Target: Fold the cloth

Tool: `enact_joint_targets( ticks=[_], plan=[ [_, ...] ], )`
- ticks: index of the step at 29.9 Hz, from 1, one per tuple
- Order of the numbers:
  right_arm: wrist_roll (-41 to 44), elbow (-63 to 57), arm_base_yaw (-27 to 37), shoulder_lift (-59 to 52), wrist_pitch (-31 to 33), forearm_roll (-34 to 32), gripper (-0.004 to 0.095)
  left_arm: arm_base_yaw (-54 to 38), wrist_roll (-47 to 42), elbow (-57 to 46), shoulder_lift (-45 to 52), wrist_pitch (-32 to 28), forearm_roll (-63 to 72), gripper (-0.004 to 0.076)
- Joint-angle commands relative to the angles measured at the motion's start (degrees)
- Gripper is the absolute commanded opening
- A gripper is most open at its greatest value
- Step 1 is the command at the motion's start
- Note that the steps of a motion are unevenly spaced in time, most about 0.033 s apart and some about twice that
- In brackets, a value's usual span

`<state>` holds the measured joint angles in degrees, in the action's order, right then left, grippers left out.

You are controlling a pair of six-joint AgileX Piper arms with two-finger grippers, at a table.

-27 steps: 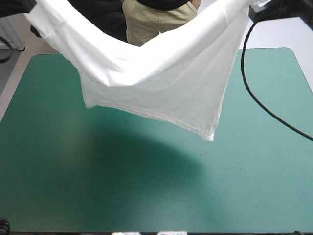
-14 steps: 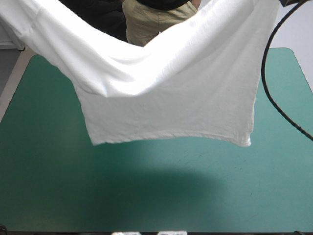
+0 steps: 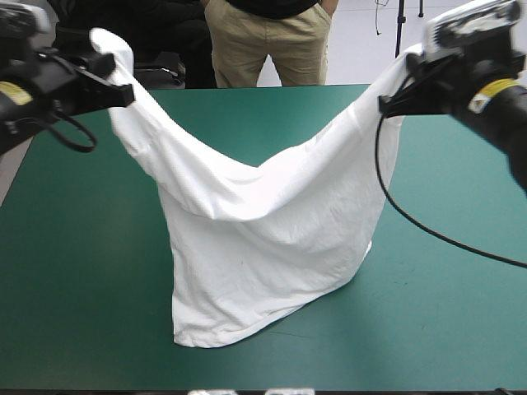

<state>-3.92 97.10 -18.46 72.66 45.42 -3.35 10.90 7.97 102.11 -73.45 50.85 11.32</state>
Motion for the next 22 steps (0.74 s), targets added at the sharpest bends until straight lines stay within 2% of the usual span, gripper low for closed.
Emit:
enact_joint_targets(
  ticks=[1,10,17,22],
  plan=[
    [0.86,-3.94,0.35,3.0,-8.1,-0.62,-0.0018,-0.03,-0.33,-5.1,-4.22,-7.87,-0.87,-0.0017],
    [3.51,-0.54,2.38,18.15,-13.97,1.57,-0.0017,-0.03,-6.31,-5.77,-18.82,-18.34,-9.55,-0.0017],
    [3.39,4.83,5.98,28.68,-13.37,6.96,-0.0018,-0.03,-13.63,-5.77,-26.78,-19.58,-19.41,-0.0017],
    [2.29,6.96,6.49,34.66,-9.95,8.06,-0.0017,-0.03,-14.57,-5.77,-31.76,-20.52,-20.17,-0.0017]
  ],
)
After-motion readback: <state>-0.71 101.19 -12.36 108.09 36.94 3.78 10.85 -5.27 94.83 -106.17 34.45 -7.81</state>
